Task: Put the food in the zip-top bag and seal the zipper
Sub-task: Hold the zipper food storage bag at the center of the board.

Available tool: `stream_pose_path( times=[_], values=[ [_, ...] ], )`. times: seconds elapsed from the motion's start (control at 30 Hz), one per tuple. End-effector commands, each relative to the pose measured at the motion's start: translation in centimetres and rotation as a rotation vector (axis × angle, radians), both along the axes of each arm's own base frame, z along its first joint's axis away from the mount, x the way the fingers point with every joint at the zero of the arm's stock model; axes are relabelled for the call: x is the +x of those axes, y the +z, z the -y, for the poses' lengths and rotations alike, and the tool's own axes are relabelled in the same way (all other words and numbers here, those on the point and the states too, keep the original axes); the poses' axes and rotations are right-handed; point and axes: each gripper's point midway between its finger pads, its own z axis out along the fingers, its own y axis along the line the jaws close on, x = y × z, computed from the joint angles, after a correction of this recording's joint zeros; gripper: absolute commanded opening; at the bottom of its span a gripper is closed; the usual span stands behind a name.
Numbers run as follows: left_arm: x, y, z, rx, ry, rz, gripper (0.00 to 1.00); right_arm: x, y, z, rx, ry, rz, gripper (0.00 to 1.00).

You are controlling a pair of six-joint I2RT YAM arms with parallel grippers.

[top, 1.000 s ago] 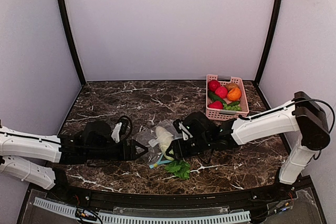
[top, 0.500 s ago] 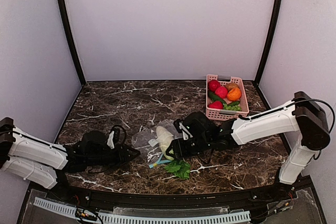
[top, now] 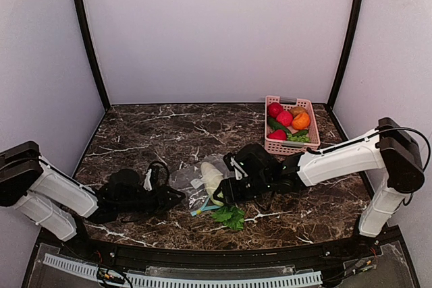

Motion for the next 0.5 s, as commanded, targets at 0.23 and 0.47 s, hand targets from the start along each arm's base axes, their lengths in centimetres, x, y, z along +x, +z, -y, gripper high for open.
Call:
stream_pose_path(
  times=[0.23,0.47],
  values=[
    [0.9,-0.5,0.5,-0.028,0.008,-0.014,0.32,0.0,0.3,-0.6,0.005,0.000,-0.005,0.37],
    [1.2,-0.7,0.8,-0.025,0.013,-0.009,0.27,0.1,0.4,-0.7,0.005,0.001,-0.004,0.37]
  ],
)
